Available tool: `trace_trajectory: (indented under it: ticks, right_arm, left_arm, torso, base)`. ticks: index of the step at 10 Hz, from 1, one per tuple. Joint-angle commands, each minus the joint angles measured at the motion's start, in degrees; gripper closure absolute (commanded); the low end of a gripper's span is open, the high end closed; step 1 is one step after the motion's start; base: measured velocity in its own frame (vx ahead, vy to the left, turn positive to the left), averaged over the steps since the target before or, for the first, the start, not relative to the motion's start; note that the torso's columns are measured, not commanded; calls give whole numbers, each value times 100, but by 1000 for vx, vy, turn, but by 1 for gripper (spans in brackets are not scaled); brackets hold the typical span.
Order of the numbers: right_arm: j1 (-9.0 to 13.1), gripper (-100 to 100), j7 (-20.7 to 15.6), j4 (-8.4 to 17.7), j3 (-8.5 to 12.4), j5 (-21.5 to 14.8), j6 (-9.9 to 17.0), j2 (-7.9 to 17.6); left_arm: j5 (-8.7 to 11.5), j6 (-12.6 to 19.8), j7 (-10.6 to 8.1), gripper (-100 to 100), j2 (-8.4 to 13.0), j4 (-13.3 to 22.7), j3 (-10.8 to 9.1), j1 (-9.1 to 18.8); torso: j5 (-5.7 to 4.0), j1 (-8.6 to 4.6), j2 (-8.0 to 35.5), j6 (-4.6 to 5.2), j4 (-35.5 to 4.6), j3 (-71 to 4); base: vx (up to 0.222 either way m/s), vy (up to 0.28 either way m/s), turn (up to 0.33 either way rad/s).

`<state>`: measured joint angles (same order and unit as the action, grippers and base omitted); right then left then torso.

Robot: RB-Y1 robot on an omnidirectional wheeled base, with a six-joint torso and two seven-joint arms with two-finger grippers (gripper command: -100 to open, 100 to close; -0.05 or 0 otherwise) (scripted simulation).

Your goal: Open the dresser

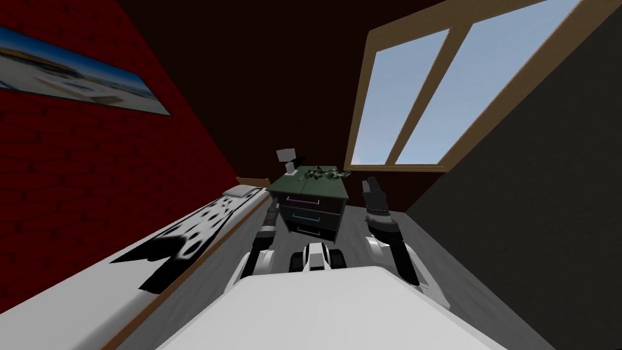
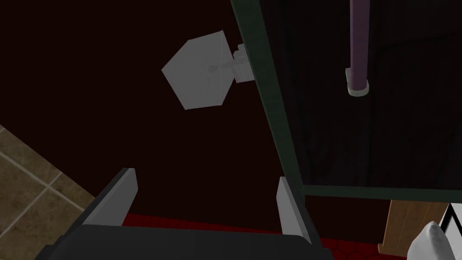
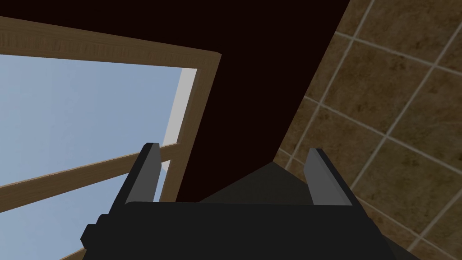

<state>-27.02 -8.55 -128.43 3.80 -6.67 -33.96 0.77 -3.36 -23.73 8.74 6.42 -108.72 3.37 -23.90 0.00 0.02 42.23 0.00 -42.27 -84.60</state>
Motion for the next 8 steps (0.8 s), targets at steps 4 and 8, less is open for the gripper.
trace_trajectory:
  ticks: [4, 8]
  right_arm:
    - [0, 0, 0, 0, 0, 0, 0, 0]
    - [0, 0, 0, 0, 0, 0, 0, 0]
  left_arm:
    - [-86, -36, 16, -100, -15, 621, 113, 211]
    - [-153, -72, 31, -100, 30, 1101, 202, 373]
  torso:
    - [-1, -5, 8, 0, -2, 5]
    - [0, -2, 3, 0, -1, 2]
  base:
    - [26, 23, -47]
    - [28, 29, -52]
